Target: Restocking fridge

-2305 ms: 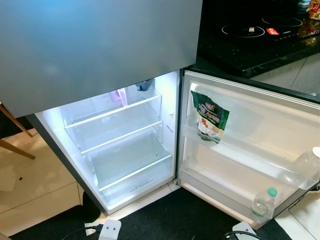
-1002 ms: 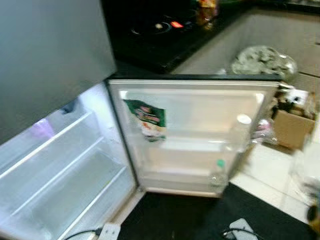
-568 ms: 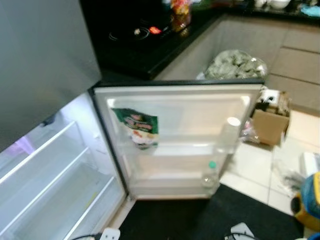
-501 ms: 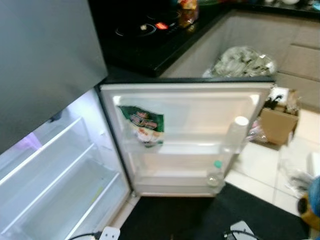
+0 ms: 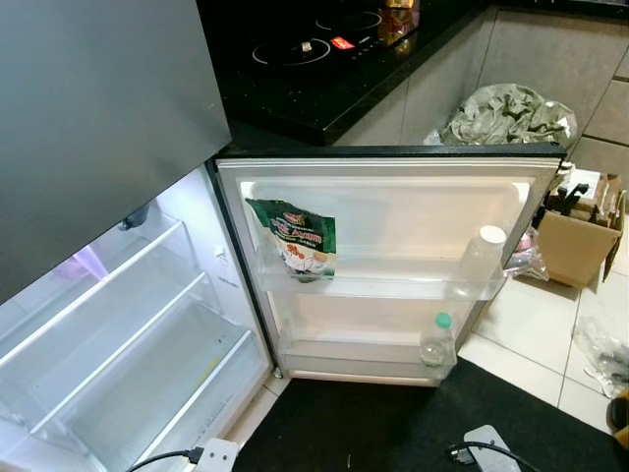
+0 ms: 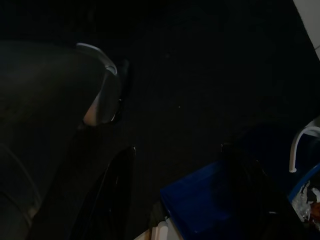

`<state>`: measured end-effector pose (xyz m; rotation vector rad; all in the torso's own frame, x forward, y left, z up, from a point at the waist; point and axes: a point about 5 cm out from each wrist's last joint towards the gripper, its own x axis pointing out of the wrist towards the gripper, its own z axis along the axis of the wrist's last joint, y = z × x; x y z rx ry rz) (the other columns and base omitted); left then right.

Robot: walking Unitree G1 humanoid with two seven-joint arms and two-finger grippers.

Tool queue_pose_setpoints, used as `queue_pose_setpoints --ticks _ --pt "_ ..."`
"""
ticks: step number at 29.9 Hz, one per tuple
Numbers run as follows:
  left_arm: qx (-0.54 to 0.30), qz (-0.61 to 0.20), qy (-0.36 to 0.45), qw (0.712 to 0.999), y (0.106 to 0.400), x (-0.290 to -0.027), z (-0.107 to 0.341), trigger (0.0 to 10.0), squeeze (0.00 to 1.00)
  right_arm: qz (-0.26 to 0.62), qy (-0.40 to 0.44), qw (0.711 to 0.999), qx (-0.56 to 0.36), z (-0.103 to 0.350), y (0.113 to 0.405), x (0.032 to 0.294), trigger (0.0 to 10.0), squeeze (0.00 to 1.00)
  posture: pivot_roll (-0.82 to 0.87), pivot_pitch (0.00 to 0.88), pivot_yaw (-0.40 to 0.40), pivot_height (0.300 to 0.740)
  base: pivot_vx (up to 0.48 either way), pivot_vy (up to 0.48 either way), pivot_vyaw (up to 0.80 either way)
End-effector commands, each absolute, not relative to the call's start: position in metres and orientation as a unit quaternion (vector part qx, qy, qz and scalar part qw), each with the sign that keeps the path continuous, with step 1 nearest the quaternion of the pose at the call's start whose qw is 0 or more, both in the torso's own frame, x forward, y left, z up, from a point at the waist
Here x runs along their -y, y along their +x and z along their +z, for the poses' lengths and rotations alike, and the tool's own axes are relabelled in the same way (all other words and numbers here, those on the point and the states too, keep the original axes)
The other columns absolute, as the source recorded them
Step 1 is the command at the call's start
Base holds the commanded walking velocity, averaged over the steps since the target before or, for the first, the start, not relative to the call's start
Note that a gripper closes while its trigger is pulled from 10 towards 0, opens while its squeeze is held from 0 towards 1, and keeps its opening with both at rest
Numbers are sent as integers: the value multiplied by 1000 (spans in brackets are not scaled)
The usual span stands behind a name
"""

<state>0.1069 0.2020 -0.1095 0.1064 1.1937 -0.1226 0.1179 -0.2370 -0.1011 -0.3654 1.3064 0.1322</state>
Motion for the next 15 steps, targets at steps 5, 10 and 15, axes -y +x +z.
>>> queue_pose_setpoints --ticks 5,10,15 --pt "-572 -58 52 816 101 -205 -111 10000 0 73 -162 777 -604 -104 117 226 10000 0 -19 0 39 740 0 0 0" --pt "-567 -44 43 822 105 -205 -110 10000 0 73 -163 776 -604 -103 119 227 10000 0 -22 0 28 740 0 0 0" --pt "-567 -45 42 821 106 -202 -110 10000 0 65 -160 781 -600 -101 123 230 10000 0 -32 0 25 740 -166 0 0"
